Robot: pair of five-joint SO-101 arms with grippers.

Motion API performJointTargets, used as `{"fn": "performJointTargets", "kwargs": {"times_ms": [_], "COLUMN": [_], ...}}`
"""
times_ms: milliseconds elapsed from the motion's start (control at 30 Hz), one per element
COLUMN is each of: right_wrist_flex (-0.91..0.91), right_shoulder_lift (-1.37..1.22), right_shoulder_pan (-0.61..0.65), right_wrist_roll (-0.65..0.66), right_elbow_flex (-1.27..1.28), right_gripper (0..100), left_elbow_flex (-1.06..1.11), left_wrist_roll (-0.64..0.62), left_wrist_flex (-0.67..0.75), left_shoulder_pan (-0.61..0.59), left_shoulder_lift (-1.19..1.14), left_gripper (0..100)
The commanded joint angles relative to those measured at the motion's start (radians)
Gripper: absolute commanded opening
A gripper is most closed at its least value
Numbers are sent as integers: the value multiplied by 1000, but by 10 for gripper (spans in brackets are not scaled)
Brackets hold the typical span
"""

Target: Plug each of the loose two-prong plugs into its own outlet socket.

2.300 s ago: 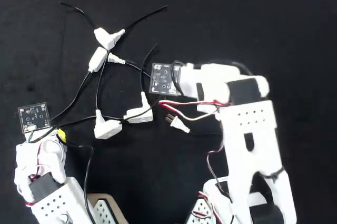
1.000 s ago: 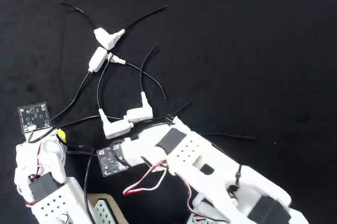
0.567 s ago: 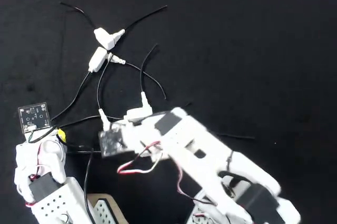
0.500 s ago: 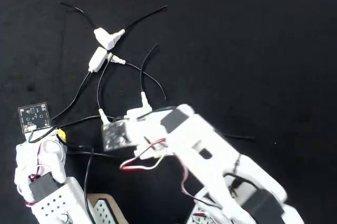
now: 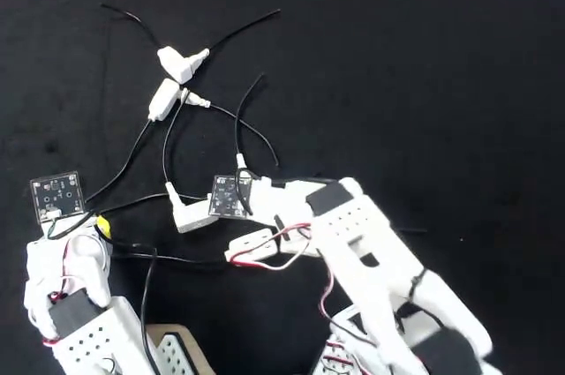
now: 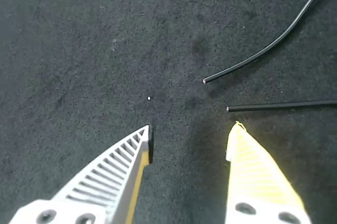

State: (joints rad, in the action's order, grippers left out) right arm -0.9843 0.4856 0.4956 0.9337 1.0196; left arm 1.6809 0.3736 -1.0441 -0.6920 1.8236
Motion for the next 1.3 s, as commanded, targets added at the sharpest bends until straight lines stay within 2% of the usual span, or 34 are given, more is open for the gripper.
{"fn": "performJointTargets", "kwargs": {"times_ms": [0, 200, 400, 600, 700, 800, 900, 967, 1033, 1133, 1200, 1267], "right_wrist_flex": [143, 233, 230, 222, 141, -18, -160, -190, -183, -138, -84, -29], "right_shoulder_lift": [-122, -269, -303, -303, -275, -205, -136, -113, -119, -142, -148, -142], "right_shoulder_pan": [-34, -120, -201, -221, -226, -265, -310, -315, -301, -252, -239, -278], "right_wrist_roll": [-9, 32, 74, 74, 94, 239, 480, 608, 663, 652, 594, 528], "right_elbow_flex": [-2, -51, -90, -111, -151, -213, -254, -255, -239, -208, -194, -214], "right_gripper": [233, 209, 12, 12, 12, 12, 12, 14, 31, 112, 172, 217], "left_elbow_flex": [19, 19, 19, 19, 19, 19, 19, 19, 19, 19, 19, 19], "left_wrist_roll": [-6, 25, 31, 32, 32, 34, 34, 34, 34, 34, 34, 34], "left_wrist_flex": [-5, -6, -6, -6, -6, -14, -15, -15, -17, -17, -17, -17], "left_shoulder_pan": [8, 8, 8, 8, 8, 10, 10, 10, 10, 10, 10, 10], "left_shoulder_lift": [0, 0, 0, 0, 0, 0, 0, 0, 0, 0, 0, 0], "left_gripper": [234, 234, 234, 234, 234, 234, 234, 234, 234, 234, 234, 234]}}
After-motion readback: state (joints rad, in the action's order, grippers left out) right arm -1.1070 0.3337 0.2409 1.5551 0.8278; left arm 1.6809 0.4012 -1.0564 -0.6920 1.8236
